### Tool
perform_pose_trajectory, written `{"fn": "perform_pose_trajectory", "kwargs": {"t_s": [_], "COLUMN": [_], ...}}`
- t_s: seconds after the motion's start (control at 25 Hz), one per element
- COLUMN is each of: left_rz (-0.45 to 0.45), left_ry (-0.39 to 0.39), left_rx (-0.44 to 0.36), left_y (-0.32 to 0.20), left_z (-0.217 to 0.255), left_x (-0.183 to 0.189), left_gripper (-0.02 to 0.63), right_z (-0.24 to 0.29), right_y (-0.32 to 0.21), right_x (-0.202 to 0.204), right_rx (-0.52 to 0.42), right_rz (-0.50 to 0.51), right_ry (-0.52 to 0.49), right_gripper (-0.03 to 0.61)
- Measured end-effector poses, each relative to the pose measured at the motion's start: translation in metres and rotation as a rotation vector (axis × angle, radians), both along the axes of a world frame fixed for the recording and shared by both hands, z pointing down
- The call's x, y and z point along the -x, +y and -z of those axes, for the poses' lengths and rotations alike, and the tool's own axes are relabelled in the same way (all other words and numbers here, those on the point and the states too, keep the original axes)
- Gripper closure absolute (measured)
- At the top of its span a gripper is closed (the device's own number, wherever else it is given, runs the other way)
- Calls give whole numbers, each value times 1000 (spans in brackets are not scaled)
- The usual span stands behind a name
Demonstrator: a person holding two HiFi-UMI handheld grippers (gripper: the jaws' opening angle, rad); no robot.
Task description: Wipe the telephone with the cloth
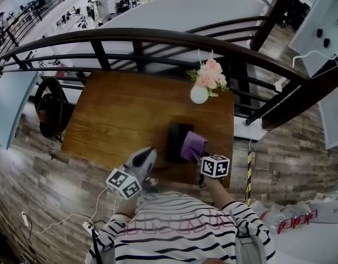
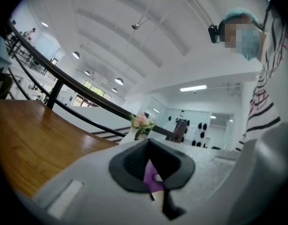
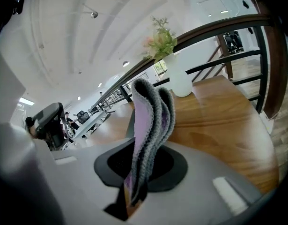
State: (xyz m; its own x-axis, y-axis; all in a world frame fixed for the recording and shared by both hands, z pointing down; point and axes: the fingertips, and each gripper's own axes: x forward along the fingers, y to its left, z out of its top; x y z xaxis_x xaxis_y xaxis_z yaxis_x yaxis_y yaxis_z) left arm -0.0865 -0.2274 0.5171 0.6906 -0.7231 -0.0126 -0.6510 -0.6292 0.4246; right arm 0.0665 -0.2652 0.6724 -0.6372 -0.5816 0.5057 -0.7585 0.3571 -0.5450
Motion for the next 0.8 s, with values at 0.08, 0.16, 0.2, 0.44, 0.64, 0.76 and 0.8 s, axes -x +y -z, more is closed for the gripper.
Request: {"fn": "perform_pose_trajectory", "kwargs": {"t_s": [0.08, 0.16, 0.2, 0.44, 0.64, 0.76, 0.8], "left_rz": [13, 30, 41, 114, 130, 111, 100], "left_ry": [-2, -4, -4, -13, -16, -17, -17], "left_rx": [0, 2, 4, 12, 22, 25, 25], "left_y": [1, 3, 4, 16, 21, 18, 16], "left_z": [-1, -2, -3, -1, -2, -4, -4], "left_x": [5, 12, 16, 43, 53, 47, 43], "left_gripper": [614, 614, 614, 614, 614, 614, 614], "right_z": [5, 6, 5, -14, -34, -39, -40], "right_y": [2, 5, 7, 19, 20, 22, 22], "right_x": [22, 47, 60, 114, 115, 105, 101], "right_rx": [-13, -16, -13, 15, 46, 59, 62], "right_rz": [53, 111, 140, 249, 257, 242, 233], "right_ry": [-19, -35, -40, -25, 39, 50, 51], "right_gripper": [529, 529, 529, 529, 529, 529, 528]}}
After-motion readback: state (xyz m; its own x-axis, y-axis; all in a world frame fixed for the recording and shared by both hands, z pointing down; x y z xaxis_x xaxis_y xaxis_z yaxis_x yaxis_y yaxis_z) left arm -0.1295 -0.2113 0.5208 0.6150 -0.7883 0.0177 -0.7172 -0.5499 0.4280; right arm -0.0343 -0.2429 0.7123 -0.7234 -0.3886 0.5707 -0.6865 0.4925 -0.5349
